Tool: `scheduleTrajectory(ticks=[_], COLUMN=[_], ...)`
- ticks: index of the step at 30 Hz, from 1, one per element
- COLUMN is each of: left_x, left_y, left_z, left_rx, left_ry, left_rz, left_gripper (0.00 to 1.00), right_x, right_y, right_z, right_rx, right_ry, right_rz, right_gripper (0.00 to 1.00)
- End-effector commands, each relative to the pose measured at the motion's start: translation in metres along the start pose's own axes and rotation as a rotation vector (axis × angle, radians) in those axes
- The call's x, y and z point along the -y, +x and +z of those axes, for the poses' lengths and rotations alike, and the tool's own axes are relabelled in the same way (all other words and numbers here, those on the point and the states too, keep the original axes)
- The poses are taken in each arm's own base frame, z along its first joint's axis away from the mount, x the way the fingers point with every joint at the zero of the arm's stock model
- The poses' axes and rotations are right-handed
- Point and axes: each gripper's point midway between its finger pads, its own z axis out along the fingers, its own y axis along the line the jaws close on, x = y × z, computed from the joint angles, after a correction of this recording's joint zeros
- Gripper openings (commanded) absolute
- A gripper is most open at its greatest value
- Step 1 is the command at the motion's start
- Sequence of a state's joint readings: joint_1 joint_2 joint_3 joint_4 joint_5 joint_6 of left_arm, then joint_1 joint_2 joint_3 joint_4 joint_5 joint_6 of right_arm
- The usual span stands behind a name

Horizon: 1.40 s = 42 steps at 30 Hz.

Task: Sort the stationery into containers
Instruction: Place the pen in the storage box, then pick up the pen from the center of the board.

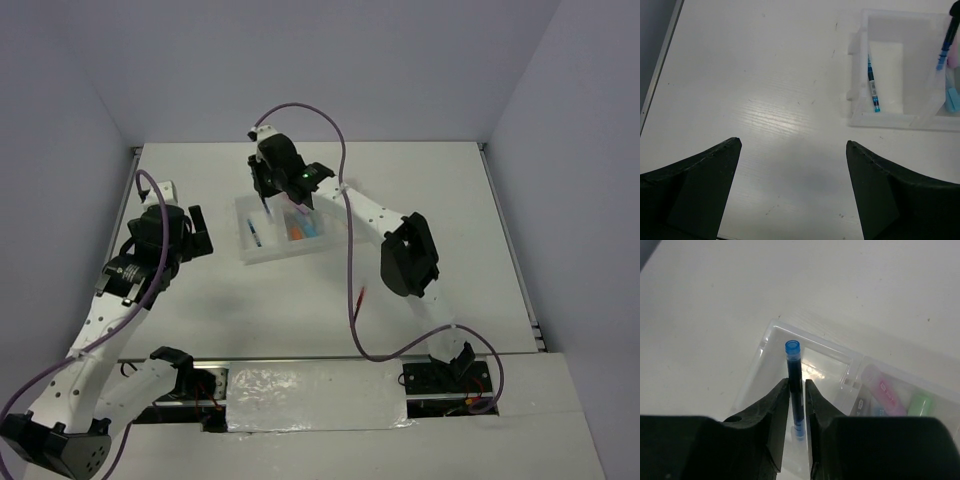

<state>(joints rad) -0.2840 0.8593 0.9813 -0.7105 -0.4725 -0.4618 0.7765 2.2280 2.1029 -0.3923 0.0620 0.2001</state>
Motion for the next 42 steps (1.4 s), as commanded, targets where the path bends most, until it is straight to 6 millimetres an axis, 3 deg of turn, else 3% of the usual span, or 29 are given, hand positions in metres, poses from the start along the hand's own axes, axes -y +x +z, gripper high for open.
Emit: scheduleTrajectory(ticks=[1,4,6,9,11,13,14,15,17,19,20,21,22,23,24,25,27,28,31,35,42], left_x=[0.005,0.006,0.006,0.005,0.005,0.005,0.005,0.005,0.005,0.005,0.004,0.004,0.004,0.004,0.004,0.004,0.005,0.005,0.007,0.009,0.009], left_y=[-0.011,-0.011,-0.011,-0.011,-0.012,-0.013,-0.013,-0.013,-0.013,-0.013,-0.014,-0.013,-0.013,-0.014,-0.013,-0.013,-0.013,-0.013,-0.012,-0.010,-0.010], left_z=[-0.002,-0.001,-0.002,-0.003,-0.004,-0.005,-0.005,-0.006,-0.006,-0.007,-0.007,-0.007,-0.007,-0.007,-0.007,-0.007,-0.007,-0.006,-0.006,-0.003,-0.006], left_rx=[0.044,0.042,0.042,0.047,0.053,0.057,0.057,0.057,0.058,0.060,0.061,0.059,0.060,0.062,0.058,0.057,0.056,0.056,0.053,0.040,0.047], left_ry=[0.035,0.040,0.044,0.044,0.046,0.048,0.048,0.048,0.050,0.053,0.050,0.050,0.052,0.051,0.052,0.054,0.056,0.056,0.069,0.072,0.078], left_rz=[0.000,0.002,0.002,0.000,-0.003,-0.003,-0.003,-0.005,-0.005,-0.007,-0.009,-0.009,-0.009,-0.009,-0.009,-0.008,-0.009,-0.007,-0.003,0.003,-0.002], left_gripper=[0.99,0.99,0.99,0.99,0.99,0.99,0.99,0.99,0.99,0.99,0.99,0.99,0.99,0.99,0.99,0.99,0.99,0.99,0.99,0.99,0.99], right_x=[-0.004,-0.006,-0.012,-0.017,-0.013,0.005,0.010,0.015,0.036,0.055,0.067,0.070,0.075,0.084,0.084,0.090,0.096,0.101,0.106,0.098,0.102], right_y=[-0.004,-0.003,-0.006,-0.014,-0.024,-0.028,-0.023,-0.022,0.004,0.026,0.062,0.063,0.075,0.107,0.108,0.135,0.152,0.171,0.202,0.230,0.272], right_z=[0.008,0.012,0.009,-0.007,-0.035,-0.059,-0.087,-0.100,-0.132,-0.152,-0.158,-0.175,-0.182,-0.186,-0.199,-0.204,-0.213,-0.222,-0.232,-0.231,-0.214], right_rx=[0.006,0.011,0.007,0.011,0.026,0.046,0.064,0.083,0.073,0.054,-0.012,0.008,0.001,-0.049,-0.018,-0.056,-0.039,-0.048,-0.063,-0.110,-0.218], right_ry=[-0.011,-0.026,-0.051,-0.068,-0.050,0.043,0.063,0.081,0.166,0.264,0.318,0.332,0.355,0.390,0.392,0.422,0.464,0.485,0.515,0.497,0.560], right_rz=[-0.027,-0.037,-0.044,-0.036,-0.009,0.031,0.076,0.097,0.161,0.207,0.257,0.287,0.306,0.318,0.381,0.397,0.464,0.471,0.512,0.518,0.502], right_gripper=[0.27,0.39,0.57,0.67,0.67,0.68,0.68,0.68,0.67,0.65,0.64,0.63,0.62,0.61,0.60,0.55,0.47,0.45,0.52,0.61,0.61])
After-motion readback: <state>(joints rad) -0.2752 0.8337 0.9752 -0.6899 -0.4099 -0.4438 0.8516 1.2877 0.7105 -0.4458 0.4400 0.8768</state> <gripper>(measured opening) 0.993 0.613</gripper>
